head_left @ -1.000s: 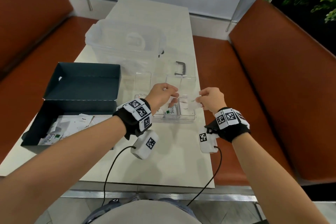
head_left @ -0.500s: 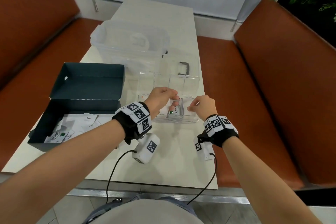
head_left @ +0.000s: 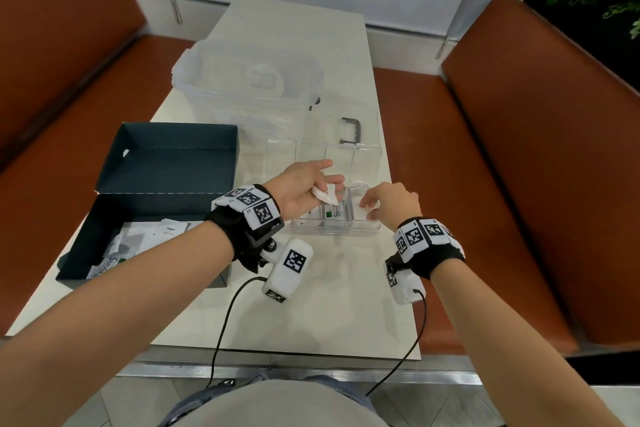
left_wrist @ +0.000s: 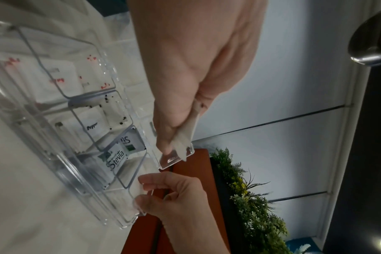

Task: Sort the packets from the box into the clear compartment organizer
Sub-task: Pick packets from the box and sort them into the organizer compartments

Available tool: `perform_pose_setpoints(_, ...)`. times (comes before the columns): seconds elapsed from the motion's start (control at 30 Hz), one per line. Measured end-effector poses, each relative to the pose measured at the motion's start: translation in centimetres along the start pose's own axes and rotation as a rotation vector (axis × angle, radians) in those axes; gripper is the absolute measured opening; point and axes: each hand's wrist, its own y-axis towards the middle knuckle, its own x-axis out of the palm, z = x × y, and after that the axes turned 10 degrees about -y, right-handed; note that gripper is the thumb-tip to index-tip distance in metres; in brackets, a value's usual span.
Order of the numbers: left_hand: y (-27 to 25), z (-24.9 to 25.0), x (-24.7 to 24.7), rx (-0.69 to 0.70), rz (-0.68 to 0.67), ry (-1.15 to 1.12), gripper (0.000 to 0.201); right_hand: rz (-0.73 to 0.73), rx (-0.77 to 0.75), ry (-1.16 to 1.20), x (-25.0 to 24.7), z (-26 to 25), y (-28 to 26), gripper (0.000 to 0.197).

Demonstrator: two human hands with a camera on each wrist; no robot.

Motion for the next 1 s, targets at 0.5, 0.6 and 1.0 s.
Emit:
perform_pose_setpoints(0.5,0.4,-0.5,-2.5,0.307,-0.023,0.233,0.030,0.226,-0.035,0.939,-3.8,-4.7,-2.5,0.008)
perform_pose_setpoints(0.6,0.5,-0.4,-2.8,0.341,0.016,0.251,0.020,0.185,-0.012,1.057,-4.3,-4.9,-2.4,0.004)
perform_pose_setpoints(1.0,0.6,0.4,-3.7,0.339,0.077,0.396,0.012,-0.052,0.034,1.141,-4.2,-4.7,-3.4,0.010)
